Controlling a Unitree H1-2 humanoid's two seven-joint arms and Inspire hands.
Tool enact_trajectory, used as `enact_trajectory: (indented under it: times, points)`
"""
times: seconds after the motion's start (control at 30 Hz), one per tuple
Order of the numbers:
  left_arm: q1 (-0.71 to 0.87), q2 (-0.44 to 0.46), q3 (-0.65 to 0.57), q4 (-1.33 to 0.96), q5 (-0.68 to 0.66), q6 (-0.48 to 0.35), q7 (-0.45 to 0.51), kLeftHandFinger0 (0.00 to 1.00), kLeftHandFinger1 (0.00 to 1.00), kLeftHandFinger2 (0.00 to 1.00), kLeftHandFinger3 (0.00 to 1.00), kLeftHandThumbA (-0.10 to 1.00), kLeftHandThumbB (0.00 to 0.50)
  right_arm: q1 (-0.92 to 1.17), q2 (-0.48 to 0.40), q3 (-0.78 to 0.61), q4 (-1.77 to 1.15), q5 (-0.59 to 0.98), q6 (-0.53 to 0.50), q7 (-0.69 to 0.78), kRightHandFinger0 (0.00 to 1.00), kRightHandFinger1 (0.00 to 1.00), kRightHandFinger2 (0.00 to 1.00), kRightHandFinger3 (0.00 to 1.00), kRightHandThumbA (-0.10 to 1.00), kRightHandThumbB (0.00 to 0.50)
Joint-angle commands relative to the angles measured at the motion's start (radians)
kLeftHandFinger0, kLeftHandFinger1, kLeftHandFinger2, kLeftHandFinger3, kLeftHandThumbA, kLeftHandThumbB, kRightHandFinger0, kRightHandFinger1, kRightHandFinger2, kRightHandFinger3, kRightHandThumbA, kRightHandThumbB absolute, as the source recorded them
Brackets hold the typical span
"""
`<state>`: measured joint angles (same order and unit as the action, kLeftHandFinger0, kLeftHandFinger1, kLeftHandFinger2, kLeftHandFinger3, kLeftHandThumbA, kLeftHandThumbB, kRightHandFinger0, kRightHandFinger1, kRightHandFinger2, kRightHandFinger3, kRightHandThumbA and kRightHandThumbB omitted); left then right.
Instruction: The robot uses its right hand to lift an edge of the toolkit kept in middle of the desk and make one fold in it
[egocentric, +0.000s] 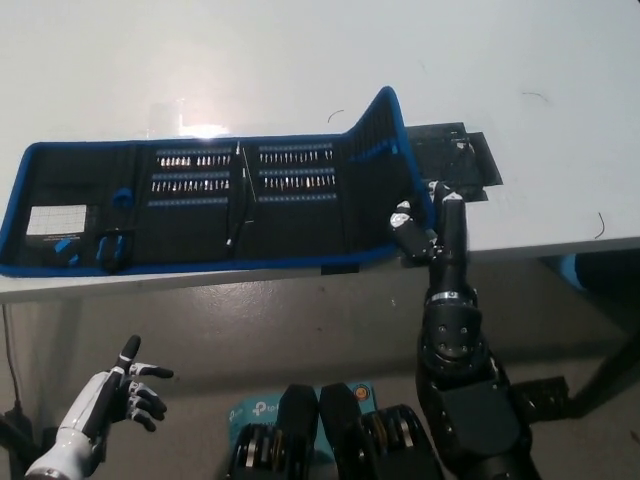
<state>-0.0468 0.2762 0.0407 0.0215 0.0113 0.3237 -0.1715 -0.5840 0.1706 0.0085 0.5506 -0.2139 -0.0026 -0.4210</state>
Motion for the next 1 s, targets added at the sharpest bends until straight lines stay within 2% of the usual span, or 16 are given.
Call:
enact_trajectory:
  times: [0.0,0.13,0.23,0.33,0.4,0.43,0.47,0.5,0.63,0.67,0.7,0.77,0.83,0.9,0.93,0.97]
  points:
    - [-0.009,0.025,-0.005,-0.03,-0.004,-0.016,-0.018,0.36,0.36,0.32,0.54,1.0,0.5,-0.069,-0.025,0.046,-0.043,-0.071,-0.055,-0.013,0.0,0.05,0.36,0.18,-0.1,0.0]
    - [-0.012,0.028,-0.002,-0.031,-0.004,-0.013,-0.019,0.35,0.36,0.3,0.52,1.0,0.484,-0.117,-0.062,0.124,-0.042,-0.116,-0.044,0.031,0.0,0.08,0.43,0.17,-0.1,0.0]
    - [-0.018,0.03,-0.003,-0.036,0.002,0.001,-0.02,0.36,0.37,0.35,0.55,1.0,0.455,-0.18,-0.112,0.234,-0.045,-0.211,0.049,0.104,0.0,0.01,0.31,0.14,-0.1,0.019]
    - [-0.022,0.029,-0.006,-0.028,0.003,-0.005,-0.023,0.37,0.38,0.33,0.53,1.0,0.464,-0.238,-0.164,0.414,-0.056,-0.334,0.146,0.248,0.0,0.0,0.21,0.22,-0.1,0.076]
    - [-0.023,0.027,-0.011,-0.027,0.005,-0.005,-0.023,0.37,0.37,0.32,0.52,1.0,0.464,-0.238,-0.179,0.444,-0.066,-0.334,0.165,0.255,0.0,0.0,0.19,0.23,-0.1,0.08]
    - [-0.021,0.026,-0.01,-0.031,0.004,-0.003,-0.023,0.38,0.37,0.32,0.52,1.0,0.476,-0.245,-0.191,0.528,-0.059,-0.398,0.173,0.296,0.0,0.0,0.19,0.31,-0.1,0.101]
    - [-0.026,0.026,-0.012,-0.026,0.004,-0.004,-0.024,0.38,0.37,0.31,0.51,1.0,0.472,-0.244,-0.203,0.578,-0.047,-0.437,0.157,0.303,0.0,0.0,0.19,0.38,-0.1,0.144]
    - [-0.025,0.025,-0.013,-0.029,0.003,-0.006,-0.025,0.38,0.37,0.31,0.5,1.0,0.465,-0.238,-0.21,0.62,-0.055,-0.459,0.176,0.337,0.0,0.0,0.21,0.37,-0.1,0.12]
    - [-0.031,0.024,-0.013,-0.035,0.002,0.007,-0.023,0.4,0.38,0.32,0.52,1.0,0.432,-0.219,-0.235,0.762,-0.028,-0.531,0.195,0.396,0.0,0.0,0.21,0.42,-0.1,0.195]
    - [-0.034,0.025,-0.013,-0.033,0.003,0.005,-0.022,0.4,0.38,0.32,0.52,1.0,0.428,-0.206,-0.242,0.793,-0.017,-0.553,0.186,0.384,0.0,0.0,0.2,0.42,-0.1,0.201]
    - [-0.035,0.026,-0.014,-0.032,0.003,0.004,-0.024,0.38,0.36,0.3,0.53,1.0,0.425,-0.193,-0.252,0.823,-0.008,-0.568,0.183,0.387,0.0,0.0,0.21,0.37,-0.1,0.143]
    - [-0.043,0.028,-0.016,-0.029,0.002,0.001,-0.027,0.37,0.35,0.3,0.53,1.0,0.425,-0.183,-0.268,0.855,0.004,-0.583,0.169,0.375,0.0,0.01,0.22,0.33,-0.1,0.119]
    - [-0.044,0.03,-0.018,-0.03,0.003,0.003,-0.028,0.38,0.37,0.32,0.54,1.0,0.419,-0.168,-0.278,0.876,0.021,-0.594,0.138,0.35,0.0,0.0,0.21,0.31,-0.1,0.166]
    - [-0.044,0.028,-0.015,-0.027,-0.005,-0.001,-0.03,0.37,0.36,0.31,0.54,1.0,0.41,-0.162,-0.282,0.885,0.029,-0.591,0.13,0.362,0.0,0.04,0.24,0.29,-0.1,0.181]
    - [-0.045,0.028,-0.014,-0.025,-0.006,0.001,-0.03,0.36,0.36,0.31,0.54,1.0,0.402,-0.161,-0.28,0.886,0.034,-0.588,0.127,0.363,0.0,0.05,0.24,0.33,-0.1,0.21]
    - [-0.049,0.037,-0.013,-0.027,-0.005,0.003,-0.034,0.35,0.34,0.3,0.53,1.0,0.401,-0.16,-0.272,0.883,0.034,-0.587,0.134,0.364,0.0,0.05,0.26,0.37,-0.1,0.209]
